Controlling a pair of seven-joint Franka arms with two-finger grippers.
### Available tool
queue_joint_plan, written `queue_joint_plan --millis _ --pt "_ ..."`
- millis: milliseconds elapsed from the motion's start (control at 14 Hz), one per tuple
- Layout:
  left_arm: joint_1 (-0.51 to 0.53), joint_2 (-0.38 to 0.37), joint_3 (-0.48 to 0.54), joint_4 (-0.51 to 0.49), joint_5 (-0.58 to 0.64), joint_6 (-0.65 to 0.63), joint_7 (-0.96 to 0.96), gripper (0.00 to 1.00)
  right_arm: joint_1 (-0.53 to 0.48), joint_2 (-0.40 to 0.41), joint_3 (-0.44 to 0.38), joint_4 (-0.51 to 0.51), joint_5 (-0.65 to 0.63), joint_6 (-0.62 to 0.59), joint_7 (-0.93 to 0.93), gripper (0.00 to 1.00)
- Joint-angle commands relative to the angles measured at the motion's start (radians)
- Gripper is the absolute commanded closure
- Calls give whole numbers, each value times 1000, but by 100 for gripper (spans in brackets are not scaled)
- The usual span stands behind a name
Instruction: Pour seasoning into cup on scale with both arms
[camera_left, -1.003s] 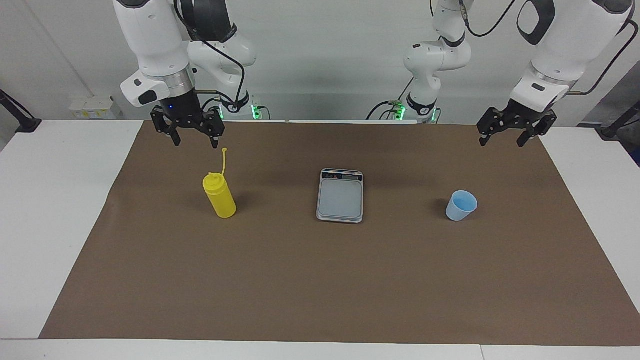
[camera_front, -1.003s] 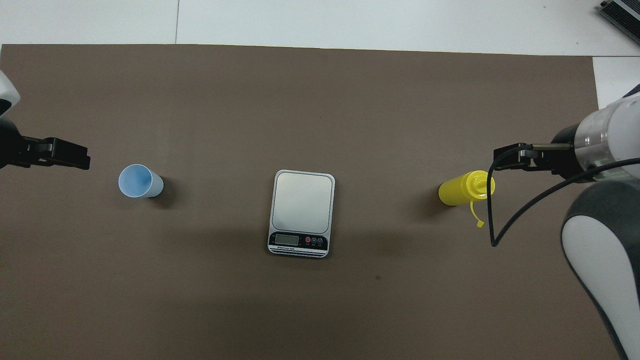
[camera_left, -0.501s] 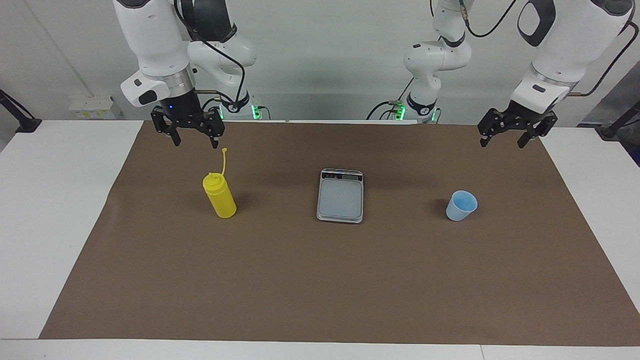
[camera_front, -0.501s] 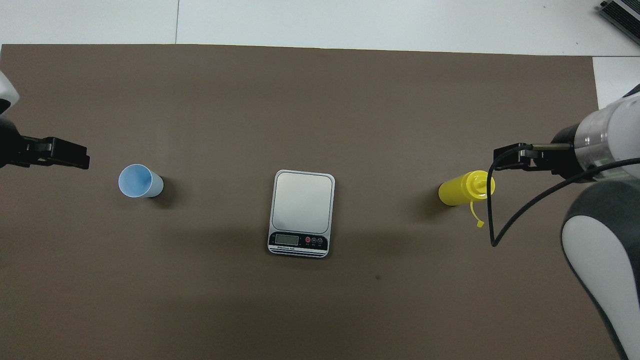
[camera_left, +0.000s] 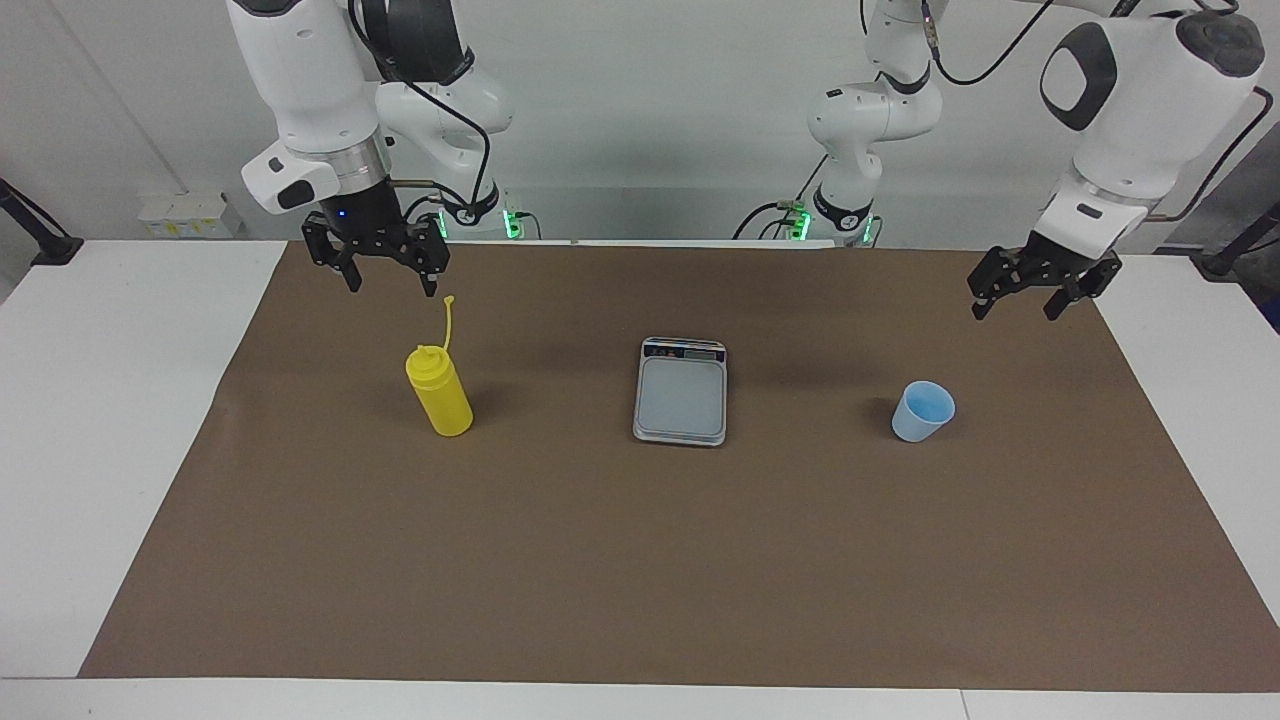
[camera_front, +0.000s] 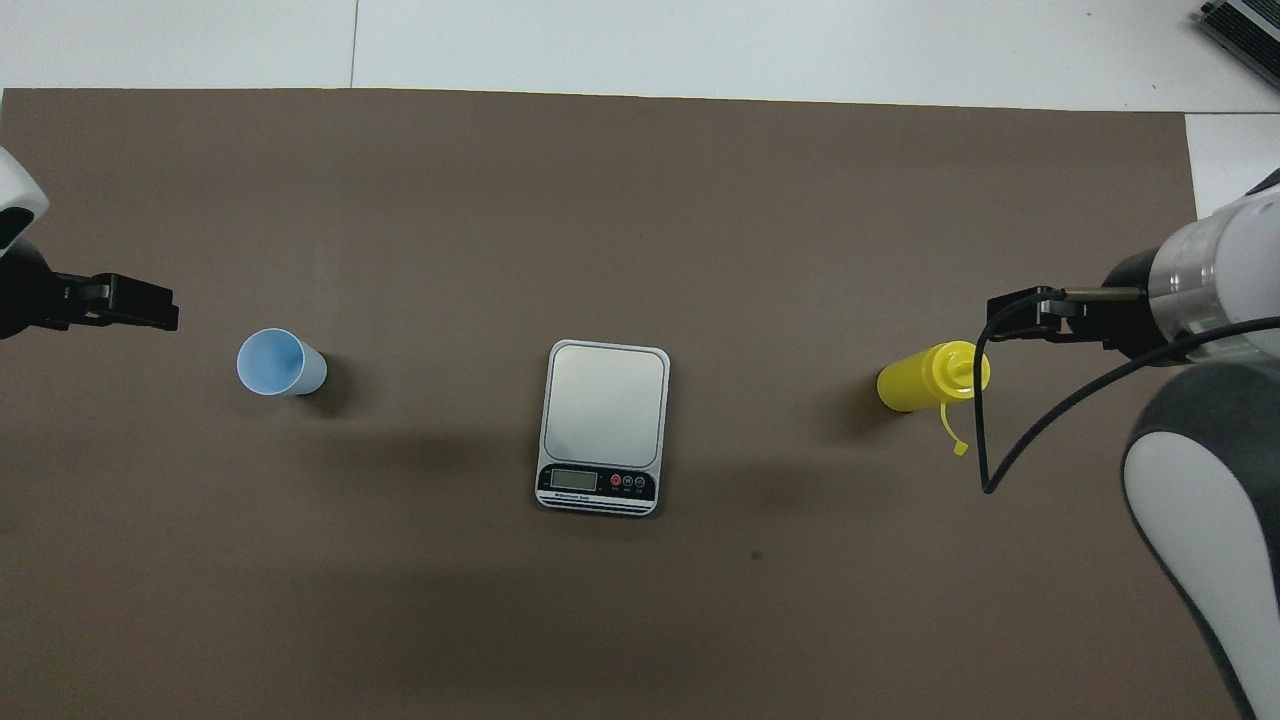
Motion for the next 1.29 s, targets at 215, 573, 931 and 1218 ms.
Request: queue_joint_plan --millis 215,573,931,1218 --pt "33 16 -5 -270 -11 322 -87 0 -14 -22 3 -23 19 3 -29 0" --pt "31 19 -6 -409 -11 493 -108 0 -14 -22 3 -23 19 1 -29 0" --pt "16 77 -8 -452 -12 600 -189 0 -14 -22 3 -21 19 3 -29 0" --pt "16 99 -8 -452 -12 610 -183 35 -14 -22 3 -23 19 3 -29 0"
